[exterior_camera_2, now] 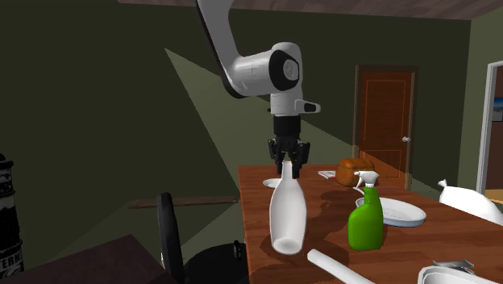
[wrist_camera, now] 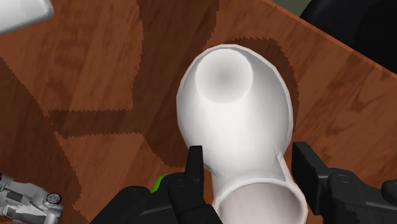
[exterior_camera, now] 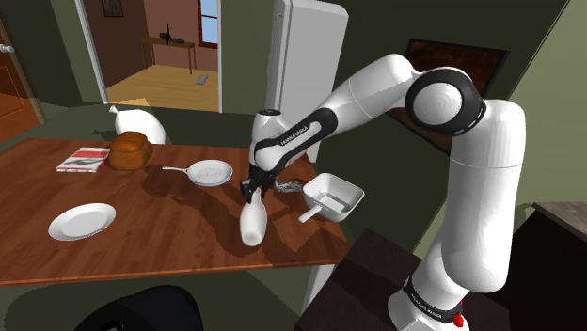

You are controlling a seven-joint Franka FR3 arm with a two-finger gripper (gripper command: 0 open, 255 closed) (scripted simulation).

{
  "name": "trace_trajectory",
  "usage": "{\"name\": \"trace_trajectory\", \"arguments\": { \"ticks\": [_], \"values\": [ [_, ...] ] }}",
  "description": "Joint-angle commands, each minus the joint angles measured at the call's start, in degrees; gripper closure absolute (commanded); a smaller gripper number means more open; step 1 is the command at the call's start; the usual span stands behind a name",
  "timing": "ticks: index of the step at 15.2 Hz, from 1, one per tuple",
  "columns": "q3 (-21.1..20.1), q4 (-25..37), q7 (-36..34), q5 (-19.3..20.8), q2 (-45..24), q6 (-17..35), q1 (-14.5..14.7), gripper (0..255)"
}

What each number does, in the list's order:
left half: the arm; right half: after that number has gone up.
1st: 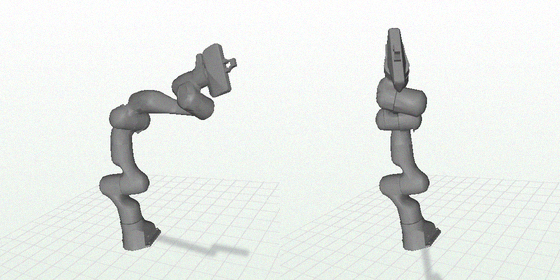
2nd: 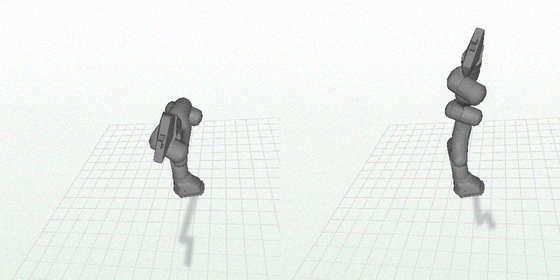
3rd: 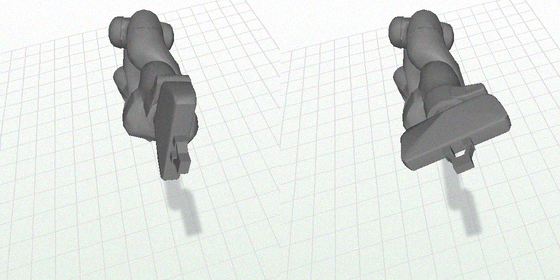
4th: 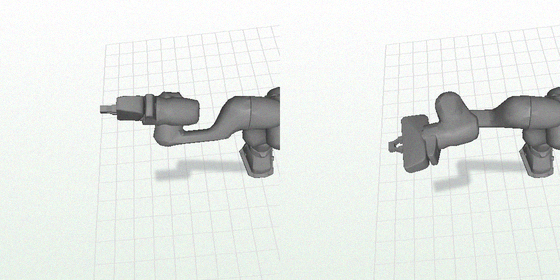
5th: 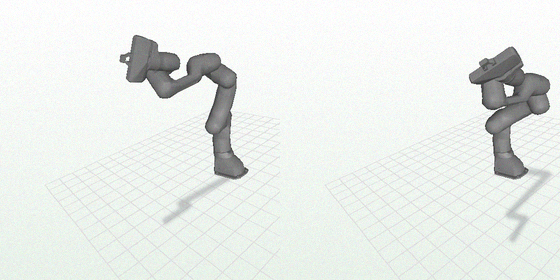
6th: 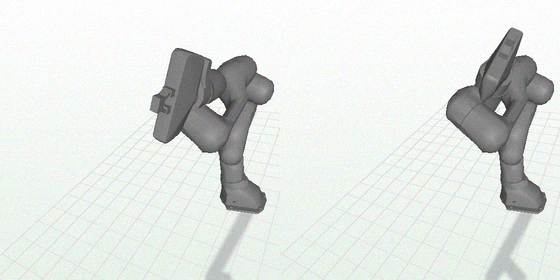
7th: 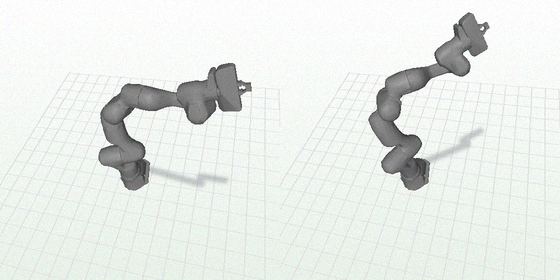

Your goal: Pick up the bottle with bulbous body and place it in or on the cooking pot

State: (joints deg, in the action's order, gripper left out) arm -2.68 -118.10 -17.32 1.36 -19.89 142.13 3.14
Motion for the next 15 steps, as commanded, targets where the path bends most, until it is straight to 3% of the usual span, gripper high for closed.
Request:
{"name": "trace_trajectory", "arguments": {
  "ticks": [1, 15],
  "values": [
    [-0.05, 0.13, 0.05, -0.09, 1.07, -1.18, -0.03, 255],
    [-0.25, 2.98, 0.39, -0.61, 7.56, -10.51, -0.18, 255]
  ]
}}
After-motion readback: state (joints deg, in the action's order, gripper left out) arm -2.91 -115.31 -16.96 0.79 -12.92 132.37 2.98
